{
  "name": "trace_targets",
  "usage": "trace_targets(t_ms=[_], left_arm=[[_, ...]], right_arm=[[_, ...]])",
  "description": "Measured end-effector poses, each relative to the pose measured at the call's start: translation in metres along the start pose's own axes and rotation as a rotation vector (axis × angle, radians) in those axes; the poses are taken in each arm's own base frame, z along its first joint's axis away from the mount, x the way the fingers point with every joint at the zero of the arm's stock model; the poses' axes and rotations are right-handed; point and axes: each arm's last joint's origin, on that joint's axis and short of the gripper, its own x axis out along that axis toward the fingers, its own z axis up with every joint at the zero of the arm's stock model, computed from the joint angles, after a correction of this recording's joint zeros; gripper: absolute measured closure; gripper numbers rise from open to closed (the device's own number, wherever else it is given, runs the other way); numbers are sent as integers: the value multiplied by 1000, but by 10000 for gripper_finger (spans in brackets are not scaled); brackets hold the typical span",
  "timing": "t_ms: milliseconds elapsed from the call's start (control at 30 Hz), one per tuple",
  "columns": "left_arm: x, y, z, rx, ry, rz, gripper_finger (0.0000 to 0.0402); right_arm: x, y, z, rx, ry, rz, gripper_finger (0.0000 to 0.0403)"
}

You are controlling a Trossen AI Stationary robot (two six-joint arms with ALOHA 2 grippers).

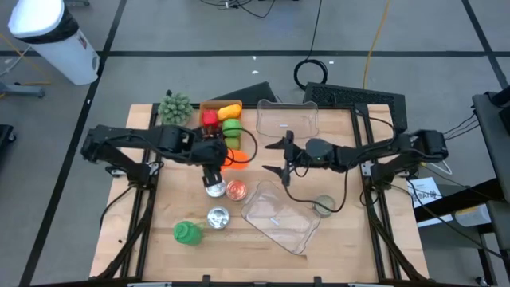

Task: Pick & Place Food Item
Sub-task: Put the orange water bottle into the top transparent bin

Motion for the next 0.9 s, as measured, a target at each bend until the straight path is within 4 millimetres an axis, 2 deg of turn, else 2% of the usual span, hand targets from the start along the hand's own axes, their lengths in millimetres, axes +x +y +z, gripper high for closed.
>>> trace_targets(t_ms=[200, 367, 533, 667, 900], left_arm=[[14, -6, 4, 57, 43, 8, 171], [15, -7, 5, 58, 40, 6, 170], [15, -9, 7, 61, 25, -20, 170], [14, -14, 7, 80, 12, -55, 170], [12, -20, 9, 119, -23, -73, 170]], right_arm=[[33, 4, 7, -13, 3, 8, 34], [63, 8, 3, -22, 25, 19, 31], [89, 13, -2, -30, 30, 105, 33], [102, 15, -8, -30, 43, 119, 33], [102, 15, -10, -30, 61, 123, 56]])
